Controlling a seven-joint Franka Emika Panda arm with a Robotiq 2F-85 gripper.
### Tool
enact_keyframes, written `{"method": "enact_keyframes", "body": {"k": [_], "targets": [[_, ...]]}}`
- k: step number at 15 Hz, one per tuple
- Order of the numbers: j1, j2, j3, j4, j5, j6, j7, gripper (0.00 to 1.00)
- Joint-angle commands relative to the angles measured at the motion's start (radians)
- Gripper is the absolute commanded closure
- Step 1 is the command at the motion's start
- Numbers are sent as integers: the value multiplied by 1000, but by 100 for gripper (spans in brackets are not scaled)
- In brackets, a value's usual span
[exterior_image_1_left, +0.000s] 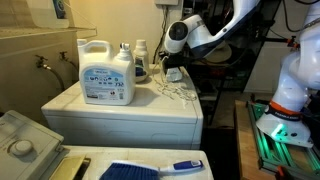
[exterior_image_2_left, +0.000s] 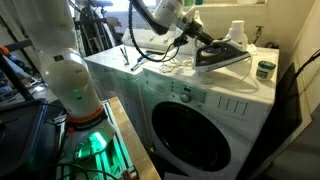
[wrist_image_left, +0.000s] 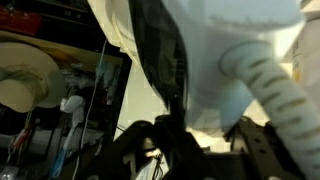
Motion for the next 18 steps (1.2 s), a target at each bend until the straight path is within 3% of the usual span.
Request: {"method": "enact_keyframes", "body": {"k": [1, 4, 5, 12, 18], "targets": [[-4, 4, 7, 1, -4, -8, 0, 60], [-3, 7, 9, 2, -7, -10, 1, 60], [-3, 7, 9, 2, -7, -10, 1, 85], [45, 42, 34, -21, -333, -103, 179, 85], [74, 88, 60, -53, -517, -277, 269, 85]]}}
